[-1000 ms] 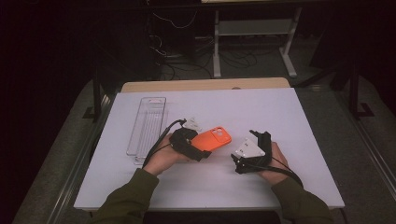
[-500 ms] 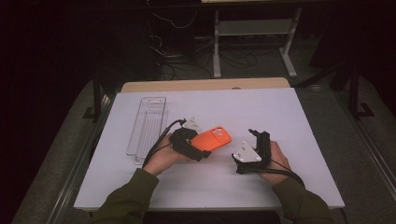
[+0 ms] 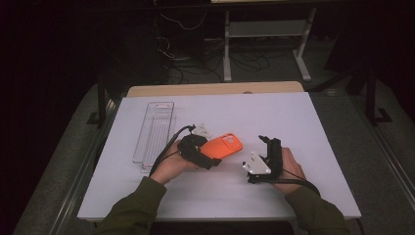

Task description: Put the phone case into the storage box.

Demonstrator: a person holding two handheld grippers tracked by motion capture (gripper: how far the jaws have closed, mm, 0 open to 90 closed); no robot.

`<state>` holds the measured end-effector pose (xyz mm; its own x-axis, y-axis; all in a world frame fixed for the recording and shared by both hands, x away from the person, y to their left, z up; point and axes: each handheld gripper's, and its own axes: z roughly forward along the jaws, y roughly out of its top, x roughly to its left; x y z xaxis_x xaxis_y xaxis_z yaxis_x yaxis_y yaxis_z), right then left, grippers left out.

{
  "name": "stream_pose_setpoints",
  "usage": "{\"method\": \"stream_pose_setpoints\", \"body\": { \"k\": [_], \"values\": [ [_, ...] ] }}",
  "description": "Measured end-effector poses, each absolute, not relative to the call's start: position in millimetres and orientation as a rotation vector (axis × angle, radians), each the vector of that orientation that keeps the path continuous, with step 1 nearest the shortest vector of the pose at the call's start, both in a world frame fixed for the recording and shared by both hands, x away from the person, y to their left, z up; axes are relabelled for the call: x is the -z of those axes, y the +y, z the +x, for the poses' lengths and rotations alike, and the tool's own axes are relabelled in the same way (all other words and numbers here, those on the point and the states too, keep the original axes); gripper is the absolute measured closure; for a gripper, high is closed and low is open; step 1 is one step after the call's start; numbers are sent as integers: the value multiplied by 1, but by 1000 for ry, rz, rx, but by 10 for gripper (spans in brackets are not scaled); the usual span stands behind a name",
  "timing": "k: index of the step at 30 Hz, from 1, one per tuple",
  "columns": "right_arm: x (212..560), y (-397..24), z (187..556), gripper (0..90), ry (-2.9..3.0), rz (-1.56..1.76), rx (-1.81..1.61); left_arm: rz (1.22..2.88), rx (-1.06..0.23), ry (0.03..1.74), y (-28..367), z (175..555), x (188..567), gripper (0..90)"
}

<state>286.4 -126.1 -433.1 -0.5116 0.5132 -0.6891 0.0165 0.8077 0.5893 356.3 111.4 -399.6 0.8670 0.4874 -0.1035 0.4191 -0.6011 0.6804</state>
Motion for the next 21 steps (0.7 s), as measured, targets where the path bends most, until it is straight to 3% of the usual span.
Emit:
{"method": "stream_pose_setpoints", "body": {
  "k": [21],
  "values": [
    [433, -120, 281, 0, 1980, 212, -553, 2330, -112, 629, 112, 356, 399, 153]
  ]
}}
